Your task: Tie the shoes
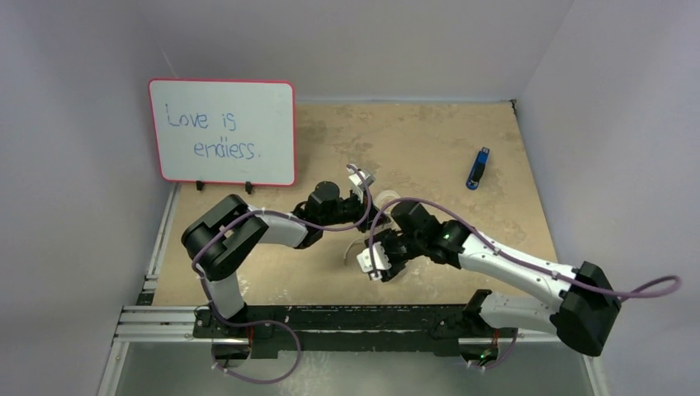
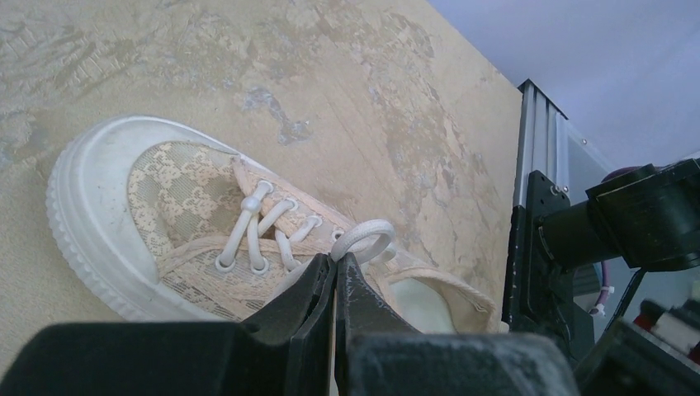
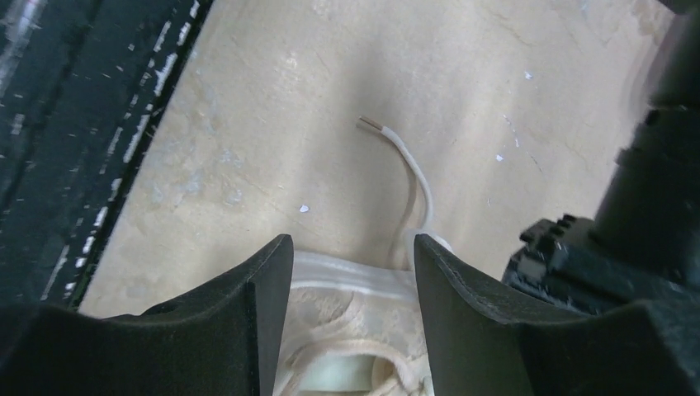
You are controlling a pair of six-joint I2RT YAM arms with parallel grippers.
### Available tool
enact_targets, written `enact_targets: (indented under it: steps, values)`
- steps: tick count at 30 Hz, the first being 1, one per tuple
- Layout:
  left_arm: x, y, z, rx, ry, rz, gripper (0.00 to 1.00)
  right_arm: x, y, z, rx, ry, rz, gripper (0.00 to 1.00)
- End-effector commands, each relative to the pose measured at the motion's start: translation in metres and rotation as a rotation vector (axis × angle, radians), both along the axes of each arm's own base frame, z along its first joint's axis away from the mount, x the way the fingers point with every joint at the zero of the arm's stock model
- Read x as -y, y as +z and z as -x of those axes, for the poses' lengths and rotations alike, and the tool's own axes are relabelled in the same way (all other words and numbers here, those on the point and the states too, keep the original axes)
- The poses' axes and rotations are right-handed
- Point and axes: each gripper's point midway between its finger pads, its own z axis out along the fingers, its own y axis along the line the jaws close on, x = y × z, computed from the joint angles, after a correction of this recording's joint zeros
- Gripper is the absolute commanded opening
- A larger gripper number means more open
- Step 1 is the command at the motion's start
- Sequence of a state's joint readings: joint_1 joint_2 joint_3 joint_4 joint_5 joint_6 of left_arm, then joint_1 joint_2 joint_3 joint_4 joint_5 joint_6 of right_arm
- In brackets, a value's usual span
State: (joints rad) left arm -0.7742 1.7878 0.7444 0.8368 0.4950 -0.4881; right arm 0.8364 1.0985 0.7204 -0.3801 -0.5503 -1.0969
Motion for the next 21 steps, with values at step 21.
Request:
enact_targets:
  steps: [21]
  values:
    - [0.011, 0.019, -0.004, 0.017, -0.031, 0.072, 0.00, -0.015, -0.049, -0.082, 0.482, -0.123, 0.324, 0.41]
